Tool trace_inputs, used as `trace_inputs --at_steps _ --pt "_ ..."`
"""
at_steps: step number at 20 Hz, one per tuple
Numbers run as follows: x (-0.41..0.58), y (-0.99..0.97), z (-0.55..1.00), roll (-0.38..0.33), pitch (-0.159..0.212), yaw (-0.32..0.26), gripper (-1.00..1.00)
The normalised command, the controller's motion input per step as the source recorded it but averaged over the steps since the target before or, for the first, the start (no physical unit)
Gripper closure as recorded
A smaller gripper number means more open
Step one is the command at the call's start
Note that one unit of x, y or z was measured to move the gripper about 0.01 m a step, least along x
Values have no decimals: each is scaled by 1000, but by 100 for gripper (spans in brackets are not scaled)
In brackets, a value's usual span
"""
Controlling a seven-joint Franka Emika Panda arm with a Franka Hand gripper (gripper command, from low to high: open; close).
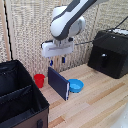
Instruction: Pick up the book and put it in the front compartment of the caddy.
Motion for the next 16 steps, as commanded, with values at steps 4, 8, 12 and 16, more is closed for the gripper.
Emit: trace_inputs --at_steps 4,8,12,16 --pt "54 10 -449 -78 21 111 -100" --pt "59 81 -394 -92 3 118 -100" --pt "107 68 -341 -100 -4 142 -100" --pt "86 1 -254 -74 -2 183 100"
